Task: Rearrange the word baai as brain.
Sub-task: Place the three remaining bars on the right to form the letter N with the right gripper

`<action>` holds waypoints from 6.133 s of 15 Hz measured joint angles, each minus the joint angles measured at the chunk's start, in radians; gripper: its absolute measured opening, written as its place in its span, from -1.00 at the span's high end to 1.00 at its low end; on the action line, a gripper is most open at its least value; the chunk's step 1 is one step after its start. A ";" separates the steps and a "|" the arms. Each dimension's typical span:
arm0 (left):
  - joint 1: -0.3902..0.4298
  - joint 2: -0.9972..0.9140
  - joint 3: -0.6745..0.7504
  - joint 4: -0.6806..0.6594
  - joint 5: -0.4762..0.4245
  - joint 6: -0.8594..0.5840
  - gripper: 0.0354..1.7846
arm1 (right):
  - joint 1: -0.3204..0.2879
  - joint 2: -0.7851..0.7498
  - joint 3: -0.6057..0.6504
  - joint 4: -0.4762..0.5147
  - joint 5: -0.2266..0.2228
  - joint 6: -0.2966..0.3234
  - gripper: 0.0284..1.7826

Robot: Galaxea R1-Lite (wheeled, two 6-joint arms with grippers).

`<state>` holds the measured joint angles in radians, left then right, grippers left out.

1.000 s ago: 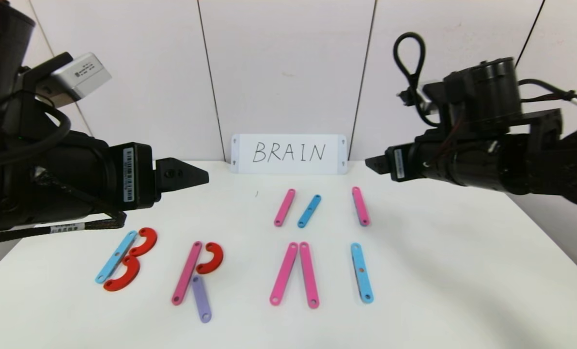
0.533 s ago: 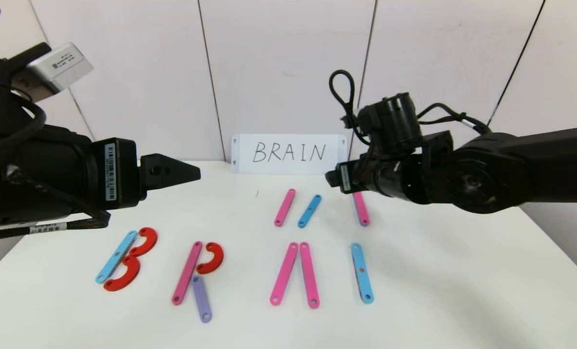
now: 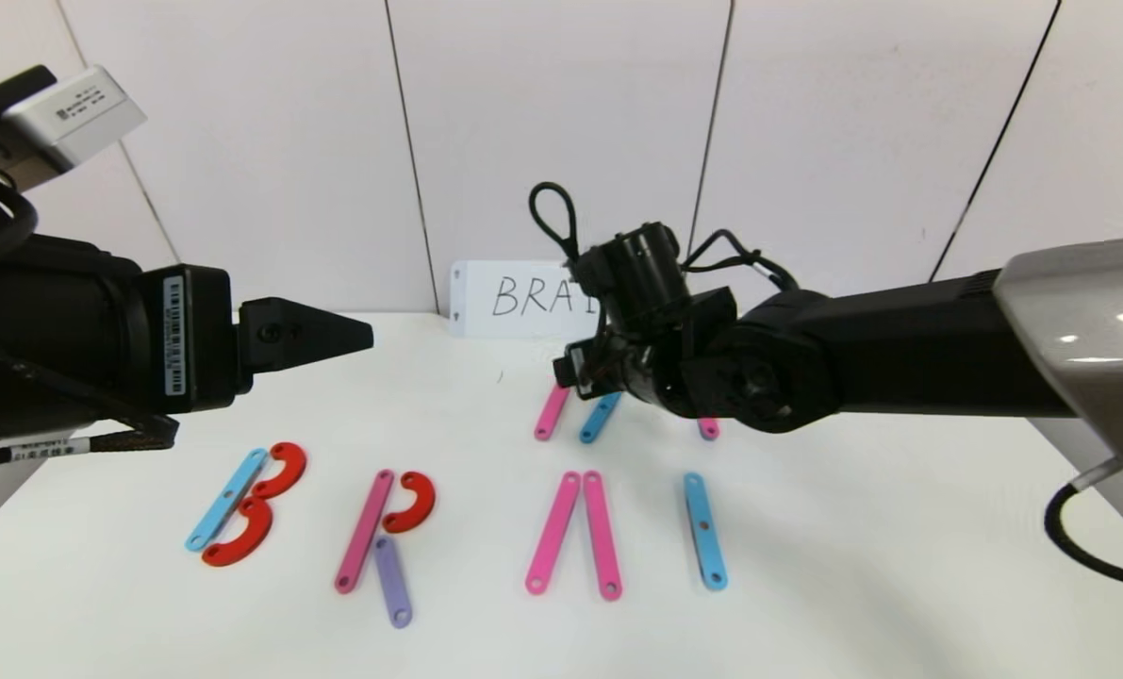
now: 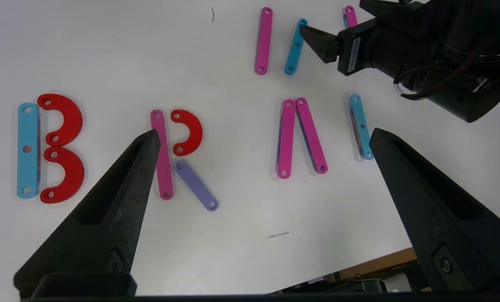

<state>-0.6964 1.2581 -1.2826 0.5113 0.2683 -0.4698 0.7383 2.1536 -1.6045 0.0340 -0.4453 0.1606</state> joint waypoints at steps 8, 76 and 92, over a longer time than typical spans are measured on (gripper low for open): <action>0.000 -0.022 0.002 0.003 -0.029 0.011 -0.95 | 0.066 0.150 -0.181 0.100 -0.044 0.005 -0.95; 0.335 0.018 0.069 -0.001 -0.267 0.264 -0.95 | 0.030 0.388 -0.362 0.094 -0.041 0.145 -0.95; 0.333 0.017 0.077 -0.001 -0.271 0.272 -0.95 | 0.034 0.396 -0.370 0.093 -0.041 0.146 -0.95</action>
<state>-0.3636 1.2749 -1.2055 0.5098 -0.0032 -0.1981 0.7721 2.5491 -1.9743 0.1268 -0.4864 0.3068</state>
